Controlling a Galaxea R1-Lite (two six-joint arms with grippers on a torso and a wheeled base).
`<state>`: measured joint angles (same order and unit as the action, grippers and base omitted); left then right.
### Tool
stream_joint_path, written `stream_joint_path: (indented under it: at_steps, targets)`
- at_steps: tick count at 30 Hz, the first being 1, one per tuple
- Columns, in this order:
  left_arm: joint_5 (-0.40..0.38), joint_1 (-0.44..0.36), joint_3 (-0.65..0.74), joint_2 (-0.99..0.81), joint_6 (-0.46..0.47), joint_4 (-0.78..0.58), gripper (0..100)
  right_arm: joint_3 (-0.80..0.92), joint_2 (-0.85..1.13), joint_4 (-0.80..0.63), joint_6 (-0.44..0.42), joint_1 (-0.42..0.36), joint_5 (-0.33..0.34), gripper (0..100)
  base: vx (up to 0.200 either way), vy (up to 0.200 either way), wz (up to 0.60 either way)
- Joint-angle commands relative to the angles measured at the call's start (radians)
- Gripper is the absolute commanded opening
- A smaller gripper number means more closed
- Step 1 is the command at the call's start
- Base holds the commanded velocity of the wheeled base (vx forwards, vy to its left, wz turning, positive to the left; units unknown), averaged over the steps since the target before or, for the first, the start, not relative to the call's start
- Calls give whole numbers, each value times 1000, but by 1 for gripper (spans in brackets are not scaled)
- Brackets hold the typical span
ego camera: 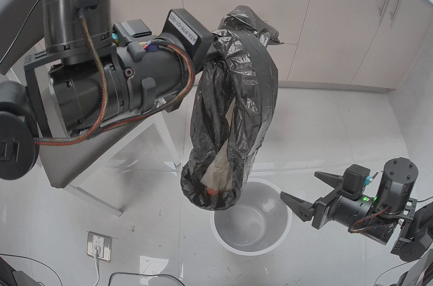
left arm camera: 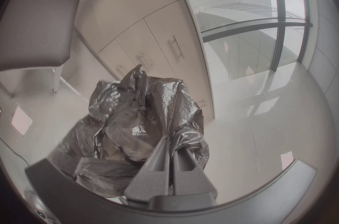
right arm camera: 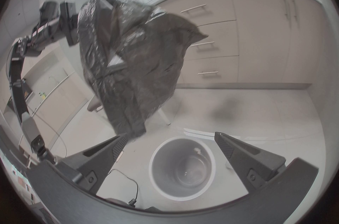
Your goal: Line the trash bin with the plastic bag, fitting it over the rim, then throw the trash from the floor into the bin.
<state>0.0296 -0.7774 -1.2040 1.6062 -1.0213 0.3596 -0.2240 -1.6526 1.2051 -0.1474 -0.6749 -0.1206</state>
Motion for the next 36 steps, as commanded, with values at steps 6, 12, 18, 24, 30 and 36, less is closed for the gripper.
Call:
stream_joint_path:
  at_steps: [6,12,18,24,30,36]
  targets:
    - [9,-25,-3,11,-2,4,0,-149,-210,-4,25,-160,-11,100,0,0,0]
    - [10,-23,-2,15,0,6,0,-251,-348,5,42,-210,-42,100,0,0,0]
    - [10,-22,-2,9,1,6,0,-319,-418,11,32,-206,-93,100,0,0,0]
    - [10,-22,1,6,3,6,0,-371,-523,126,-7,-212,-240,100,0,0,0]
    - [10,-22,3,3,4,6,0,-394,-596,185,-11,-196,-349,100,0,0,0]
    - [10,-20,3,3,4,6,0,-429,-616,191,-9,-196,-372,100,0,0,0]
